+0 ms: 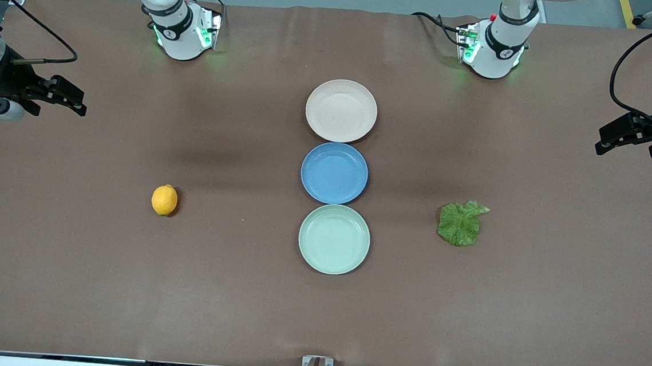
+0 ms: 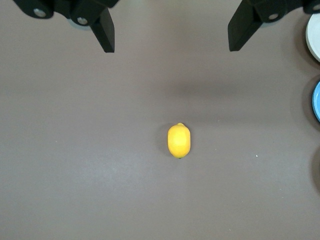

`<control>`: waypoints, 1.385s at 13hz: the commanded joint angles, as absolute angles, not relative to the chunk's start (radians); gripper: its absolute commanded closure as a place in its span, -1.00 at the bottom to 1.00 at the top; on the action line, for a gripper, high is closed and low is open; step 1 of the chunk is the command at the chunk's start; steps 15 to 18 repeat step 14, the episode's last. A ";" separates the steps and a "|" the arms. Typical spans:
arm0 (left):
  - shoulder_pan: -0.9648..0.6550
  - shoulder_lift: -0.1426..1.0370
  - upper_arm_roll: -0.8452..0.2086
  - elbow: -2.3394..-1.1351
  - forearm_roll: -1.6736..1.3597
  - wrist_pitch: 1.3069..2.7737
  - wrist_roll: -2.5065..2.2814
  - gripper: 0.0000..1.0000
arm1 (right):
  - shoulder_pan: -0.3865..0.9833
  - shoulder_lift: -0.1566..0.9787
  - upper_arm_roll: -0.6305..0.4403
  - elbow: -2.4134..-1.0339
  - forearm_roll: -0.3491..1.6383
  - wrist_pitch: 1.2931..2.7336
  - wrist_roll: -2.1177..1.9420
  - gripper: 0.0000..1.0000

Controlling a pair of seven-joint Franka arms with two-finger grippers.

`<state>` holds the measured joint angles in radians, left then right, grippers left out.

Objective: Pick lemon and lettuce from plates

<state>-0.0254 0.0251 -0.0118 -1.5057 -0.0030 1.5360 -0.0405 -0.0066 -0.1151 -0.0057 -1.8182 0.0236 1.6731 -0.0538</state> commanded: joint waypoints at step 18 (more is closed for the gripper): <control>-0.009 0.012 -0.026 -1.509 -0.011 1.542 -0.023 -1.00 | -0.009 -0.144 -0.006 -1.851 0.025 1.684 -0.060 -1.00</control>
